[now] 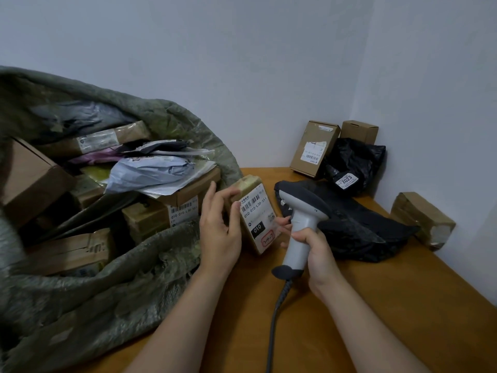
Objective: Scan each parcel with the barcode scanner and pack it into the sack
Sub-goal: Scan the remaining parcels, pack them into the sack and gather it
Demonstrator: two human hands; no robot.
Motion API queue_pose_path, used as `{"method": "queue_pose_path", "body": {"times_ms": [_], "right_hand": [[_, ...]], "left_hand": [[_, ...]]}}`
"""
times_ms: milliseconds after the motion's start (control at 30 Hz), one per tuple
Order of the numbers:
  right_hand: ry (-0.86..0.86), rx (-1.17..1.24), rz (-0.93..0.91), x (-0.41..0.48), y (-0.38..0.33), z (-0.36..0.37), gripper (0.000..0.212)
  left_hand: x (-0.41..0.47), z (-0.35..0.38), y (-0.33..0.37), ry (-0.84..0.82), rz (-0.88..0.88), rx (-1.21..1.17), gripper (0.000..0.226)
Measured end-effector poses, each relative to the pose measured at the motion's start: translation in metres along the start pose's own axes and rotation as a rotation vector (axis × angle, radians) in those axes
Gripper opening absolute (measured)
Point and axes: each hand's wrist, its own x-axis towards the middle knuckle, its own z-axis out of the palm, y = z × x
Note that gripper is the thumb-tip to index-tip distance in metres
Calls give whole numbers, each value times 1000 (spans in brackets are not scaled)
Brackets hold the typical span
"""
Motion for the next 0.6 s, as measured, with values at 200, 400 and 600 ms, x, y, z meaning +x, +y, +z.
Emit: {"method": "queue_pose_path", "body": {"times_ms": [200,400,600], "right_hand": [[-93,96,-41,-2,-6,4,51],[-141,33,-16,-5,-12,1,52],[-230,-125,5,-12,-28,-5,38]], "left_hand": [[0,-1,-2,-9,-14,38,43],[0,0,-5,-278,-122,128,143],[4,0,-4,-263,-108,227,146]]}}
